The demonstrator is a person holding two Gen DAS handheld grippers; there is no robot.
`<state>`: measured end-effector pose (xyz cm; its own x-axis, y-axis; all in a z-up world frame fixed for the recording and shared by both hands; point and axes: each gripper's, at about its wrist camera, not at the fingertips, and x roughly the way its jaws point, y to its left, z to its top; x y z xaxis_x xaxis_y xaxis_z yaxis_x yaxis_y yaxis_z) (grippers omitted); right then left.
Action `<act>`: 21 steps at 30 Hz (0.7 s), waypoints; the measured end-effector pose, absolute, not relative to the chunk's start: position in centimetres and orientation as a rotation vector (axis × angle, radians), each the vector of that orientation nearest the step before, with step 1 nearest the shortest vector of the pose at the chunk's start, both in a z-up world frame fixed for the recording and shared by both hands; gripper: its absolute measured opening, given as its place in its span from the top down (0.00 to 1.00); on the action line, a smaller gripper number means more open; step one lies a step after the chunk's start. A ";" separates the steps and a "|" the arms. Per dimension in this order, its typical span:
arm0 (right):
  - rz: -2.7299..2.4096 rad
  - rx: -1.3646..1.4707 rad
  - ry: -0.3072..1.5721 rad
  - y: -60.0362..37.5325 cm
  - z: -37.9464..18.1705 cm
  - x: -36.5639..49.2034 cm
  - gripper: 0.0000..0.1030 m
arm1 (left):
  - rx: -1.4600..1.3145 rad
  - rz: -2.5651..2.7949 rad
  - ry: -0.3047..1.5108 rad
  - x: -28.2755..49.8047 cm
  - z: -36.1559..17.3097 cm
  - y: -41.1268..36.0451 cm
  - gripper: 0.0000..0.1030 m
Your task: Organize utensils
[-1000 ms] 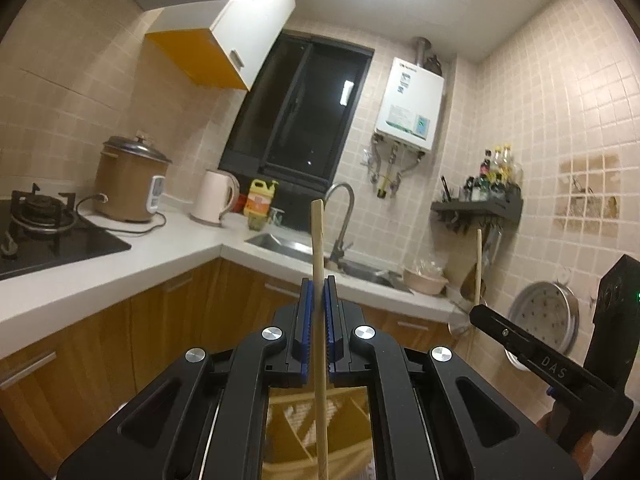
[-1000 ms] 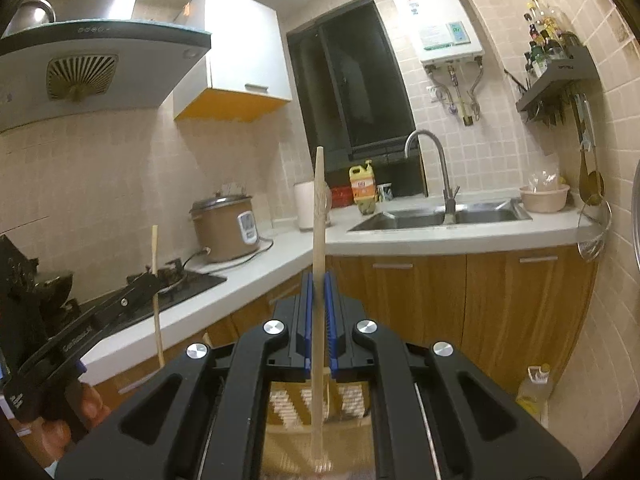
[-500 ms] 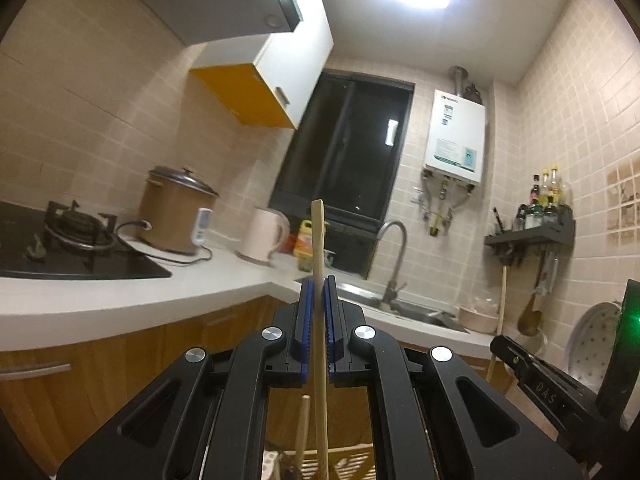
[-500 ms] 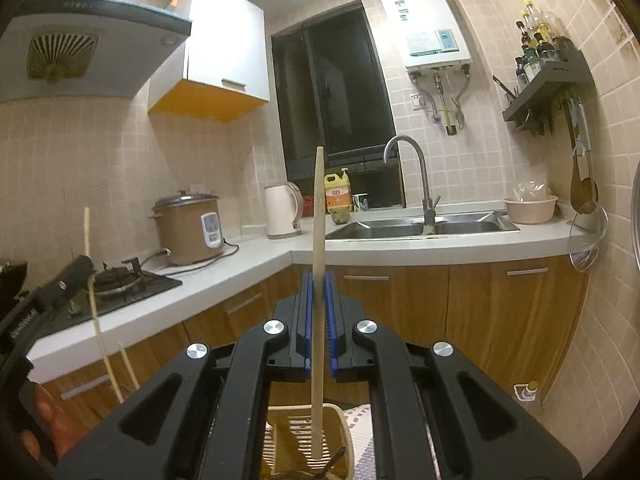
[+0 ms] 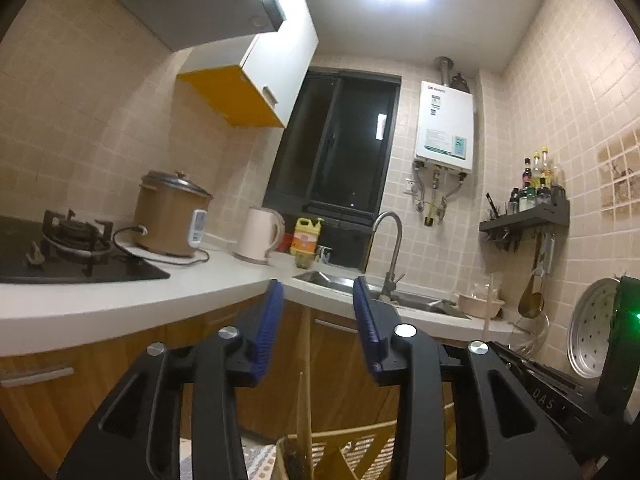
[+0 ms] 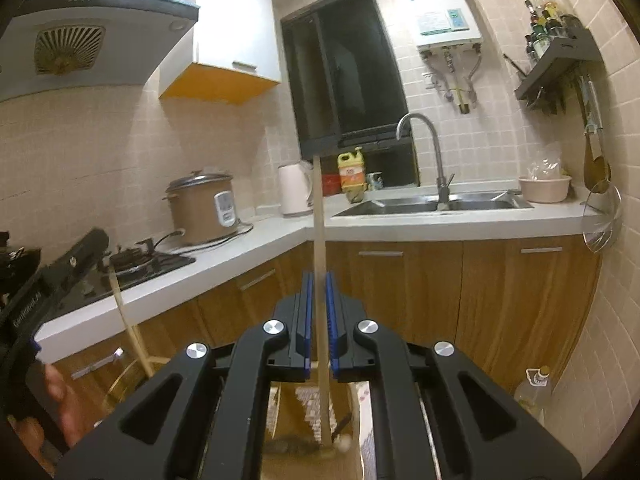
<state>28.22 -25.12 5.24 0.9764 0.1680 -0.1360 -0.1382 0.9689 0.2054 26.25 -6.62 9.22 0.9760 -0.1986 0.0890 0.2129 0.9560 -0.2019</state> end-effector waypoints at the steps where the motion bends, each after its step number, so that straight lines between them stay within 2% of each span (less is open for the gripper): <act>1: 0.167 0.200 0.161 -25.3 5.2 27.6 0.94 | -0.197 -0.208 -0.070 25.7 9.4 -6.6 0.67; 2: 0.174 0.205 0.167 -25.4 5.2 27.0 0.91 | -0.185 -0.213 -0.071 25.0 9.6 -6.5 0.66; 4: 0.187 0.220 0.182 -25.9 5.3 25.8 0.75 | -0.188 -0.224 -0.074 23.4 10.2 -5.9 0.65; 5: 0.190 0.232 0.187 -26.2 5.3 24.9 0.56 | -0.190 -0.228 -0.075 22.9 10.4 -5.7 0.64; 6: 0.191 0.239 0.187 -26.4 5.4 24.4 0.43 | -0.193 -0.231 -0.074 22.2 10.6 -5.5 0.60; 11: 0.178 0.267 0.198 -27.5 6.1 20.2 0.42 | -0.206 -0.240 -0.059 18.3 11.4 -4.3 0.54; 14: 0.173 0.273 0.238 -27.7 6.3 17.8 0.42 | -0.209 -0.207 -0.058 16.2 11.3 -3.7 0.40; 16: 0.181 0.269 0.262 -27.5 6.1 16.4 0.40 | -0.210 -0.189 -0.051 14.5 11.0 -3.5 0.36; 18: 0.172 0.262 0.271 -27.2 5.7 15.1 0.32 | -0.203 -0.187 -0.023 13.4 10.5 -3.4 0.29; 21: 0.169 0.262 0.284 -26.7 4.6 13.3 0.30 | -0.191 -0.173 0.034 11.8 9.1 -3.5 0.22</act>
<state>13.26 -26.66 4.58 0.9463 0.2007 -0.2535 -0.1274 0.9520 0.2782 11.80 -3.50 9.12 0.9845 -0.1744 -0.0174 0.1679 0.9669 -0.1920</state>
